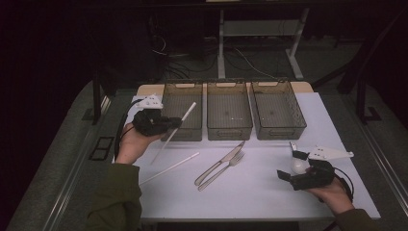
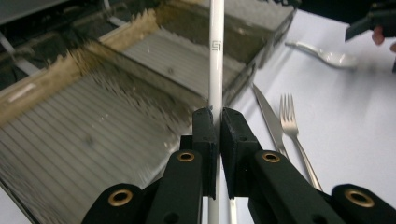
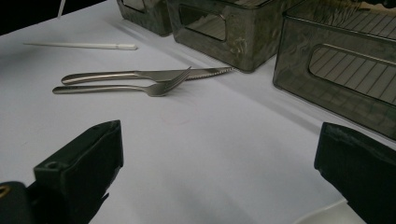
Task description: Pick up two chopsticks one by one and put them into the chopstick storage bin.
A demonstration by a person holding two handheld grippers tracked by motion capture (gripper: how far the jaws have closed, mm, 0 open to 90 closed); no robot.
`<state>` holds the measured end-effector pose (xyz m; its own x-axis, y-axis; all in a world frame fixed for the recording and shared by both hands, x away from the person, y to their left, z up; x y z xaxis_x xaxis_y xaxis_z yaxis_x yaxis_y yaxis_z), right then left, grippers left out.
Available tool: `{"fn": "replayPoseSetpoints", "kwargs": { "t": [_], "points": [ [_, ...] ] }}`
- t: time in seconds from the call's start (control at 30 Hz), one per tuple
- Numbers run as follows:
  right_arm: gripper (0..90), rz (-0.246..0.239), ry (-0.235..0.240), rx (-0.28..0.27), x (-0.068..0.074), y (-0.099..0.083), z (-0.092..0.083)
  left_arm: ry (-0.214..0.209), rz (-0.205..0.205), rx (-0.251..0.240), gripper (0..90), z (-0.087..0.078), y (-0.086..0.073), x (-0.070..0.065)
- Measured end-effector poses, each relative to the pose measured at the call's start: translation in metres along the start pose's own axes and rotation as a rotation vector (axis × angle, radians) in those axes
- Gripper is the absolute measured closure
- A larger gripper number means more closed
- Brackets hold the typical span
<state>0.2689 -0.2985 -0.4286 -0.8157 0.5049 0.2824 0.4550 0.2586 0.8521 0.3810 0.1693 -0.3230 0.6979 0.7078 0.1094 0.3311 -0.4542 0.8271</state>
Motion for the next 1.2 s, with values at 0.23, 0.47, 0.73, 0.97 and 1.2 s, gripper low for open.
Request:
{"fn": "replayPoseSetpoints", "kwargs": {
  "t": [0.23, 0.47, 0.73, 0.97, 1.2],
  "points": [
    [1.2, -0.003, -0.002, -0.006, 0.000, 0.000, -0.001, 0.021, -0.014, -0.033, 84.1, 0.006, 0.024, 0.012],
    [1.2, 0.002, -0.001, -0.011, 0.000, 0.000, -0.002, 0.041, -0.026, -0.032, 84.1, 0.012, 0.047, 0.030],
    [1.2, 0.002, 0.001, -0.009, -0.001, 0.000, -0.002, 0.067, -0.064, -0.078, 84.1, 0.022, 0.066, 0.053],
    [1.2, 0.003, 0.002, -0.011, -0.001, -0.001, -0.002, 0.090, -0.094, -0.064, 84.1, 0.040, 0.066, 0.070],
    [1.2, 0.006, 0.002, -0.013, -0.002, -0.001, -0.002, 0.105, -0.104, -0.051, 84.0, 0.054, 0.062, 0.076]
  ]
}}
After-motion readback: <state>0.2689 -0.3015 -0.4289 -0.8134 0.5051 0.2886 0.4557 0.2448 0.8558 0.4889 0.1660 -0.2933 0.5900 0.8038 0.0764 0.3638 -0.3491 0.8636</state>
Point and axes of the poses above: each handheld gripper's, and its own axes: z roughly forward along the jaws, y roughly out of its top, x roughly to its left, the point moved 1 cm from there along z, roughly forward along the jaws, and after that the axes turned 15 degrees about y, right-handed, at the moved point
